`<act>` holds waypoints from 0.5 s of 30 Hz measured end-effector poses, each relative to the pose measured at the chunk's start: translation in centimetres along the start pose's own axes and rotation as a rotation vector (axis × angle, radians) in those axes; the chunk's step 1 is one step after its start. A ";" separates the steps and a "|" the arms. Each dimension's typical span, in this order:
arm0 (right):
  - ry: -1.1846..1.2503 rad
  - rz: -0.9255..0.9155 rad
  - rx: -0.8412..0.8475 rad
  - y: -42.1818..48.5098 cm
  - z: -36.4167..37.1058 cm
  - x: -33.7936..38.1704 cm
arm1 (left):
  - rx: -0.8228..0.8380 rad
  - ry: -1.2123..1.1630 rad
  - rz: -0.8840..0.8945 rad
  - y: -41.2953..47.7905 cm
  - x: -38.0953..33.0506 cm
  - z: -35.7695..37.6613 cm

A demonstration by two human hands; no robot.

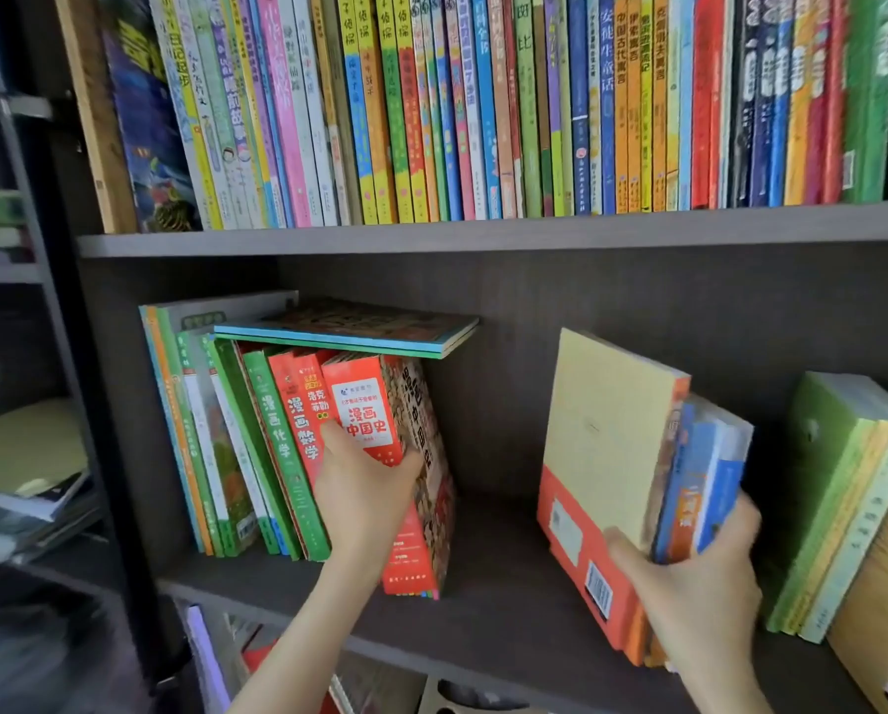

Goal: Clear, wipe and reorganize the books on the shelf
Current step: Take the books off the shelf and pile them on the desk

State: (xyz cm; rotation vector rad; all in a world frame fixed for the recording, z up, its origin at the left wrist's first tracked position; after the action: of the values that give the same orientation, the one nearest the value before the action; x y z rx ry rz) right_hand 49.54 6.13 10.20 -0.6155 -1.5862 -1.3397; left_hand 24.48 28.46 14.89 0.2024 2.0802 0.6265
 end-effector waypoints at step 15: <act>0.056 0.031 0.029 0.8 -1.6 -0.2 | 0.194 -0.158 -0.149 -6.2 -2.0 -9.6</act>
State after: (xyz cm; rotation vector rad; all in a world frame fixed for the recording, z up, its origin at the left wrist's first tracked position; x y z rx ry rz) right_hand 50.83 4.89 10.31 -0.5774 -1.5426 -1.2977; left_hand 18.30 18.95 17.46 0.1991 1.9803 0.3085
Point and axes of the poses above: each hand's wrist, its own y-axis towards the middle knuckle, its own z-axis out of the palm, x = y × z, the point moved 9 cm from there along y, towards the middle knuckle, and after that the axes turned 12 degrees about y, right-handed, at the moved point
